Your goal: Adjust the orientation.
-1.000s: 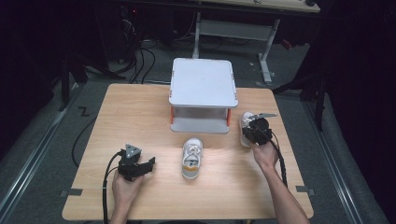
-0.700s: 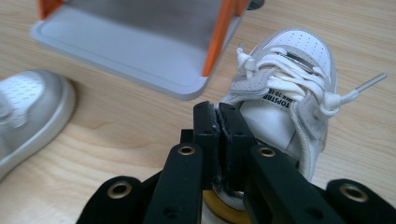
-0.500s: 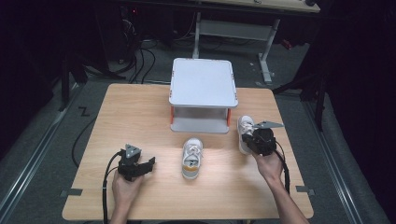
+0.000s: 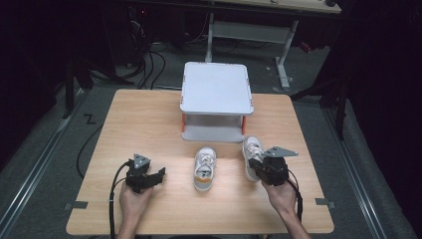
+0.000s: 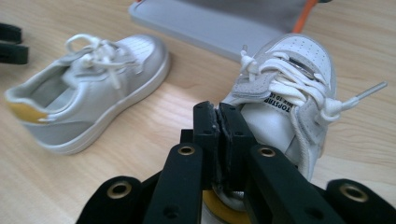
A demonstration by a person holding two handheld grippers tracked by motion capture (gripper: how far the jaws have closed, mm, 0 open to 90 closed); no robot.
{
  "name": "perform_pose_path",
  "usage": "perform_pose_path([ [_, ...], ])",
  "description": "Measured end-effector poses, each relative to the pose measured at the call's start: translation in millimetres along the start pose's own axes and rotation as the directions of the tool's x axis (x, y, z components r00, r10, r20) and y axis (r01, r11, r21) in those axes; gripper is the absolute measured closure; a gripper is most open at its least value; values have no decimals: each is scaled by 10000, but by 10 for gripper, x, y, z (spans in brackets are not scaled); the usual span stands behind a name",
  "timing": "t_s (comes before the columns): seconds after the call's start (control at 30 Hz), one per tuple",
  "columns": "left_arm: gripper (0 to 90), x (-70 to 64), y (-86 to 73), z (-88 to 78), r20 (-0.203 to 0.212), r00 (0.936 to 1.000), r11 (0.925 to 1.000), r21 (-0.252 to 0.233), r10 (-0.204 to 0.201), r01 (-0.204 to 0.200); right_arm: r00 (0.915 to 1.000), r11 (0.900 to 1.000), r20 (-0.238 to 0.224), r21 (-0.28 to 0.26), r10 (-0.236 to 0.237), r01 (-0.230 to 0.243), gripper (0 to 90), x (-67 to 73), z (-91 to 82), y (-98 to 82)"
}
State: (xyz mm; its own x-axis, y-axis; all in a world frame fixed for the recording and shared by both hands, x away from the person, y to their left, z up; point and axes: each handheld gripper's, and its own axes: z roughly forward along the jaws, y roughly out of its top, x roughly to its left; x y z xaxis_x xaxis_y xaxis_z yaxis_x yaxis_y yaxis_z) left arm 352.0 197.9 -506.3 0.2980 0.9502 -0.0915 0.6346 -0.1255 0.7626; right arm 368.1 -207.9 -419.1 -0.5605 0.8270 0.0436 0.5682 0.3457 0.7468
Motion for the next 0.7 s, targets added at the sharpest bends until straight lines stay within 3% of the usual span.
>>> perform_pose_path([
  [0.47, 335, -4, 1, 1, -22, 10000, 10000, 10, 28, -28, 9941, 9968, -850, 386, -670, 705, 871, 520, 273, -23],
  [0.7, 335, -11, 2, 1, -73, 9999, 10000, 45, 81, -81, 9943, 9952, -747, 559, -762, 805, 868, 695, 432, 20],
])
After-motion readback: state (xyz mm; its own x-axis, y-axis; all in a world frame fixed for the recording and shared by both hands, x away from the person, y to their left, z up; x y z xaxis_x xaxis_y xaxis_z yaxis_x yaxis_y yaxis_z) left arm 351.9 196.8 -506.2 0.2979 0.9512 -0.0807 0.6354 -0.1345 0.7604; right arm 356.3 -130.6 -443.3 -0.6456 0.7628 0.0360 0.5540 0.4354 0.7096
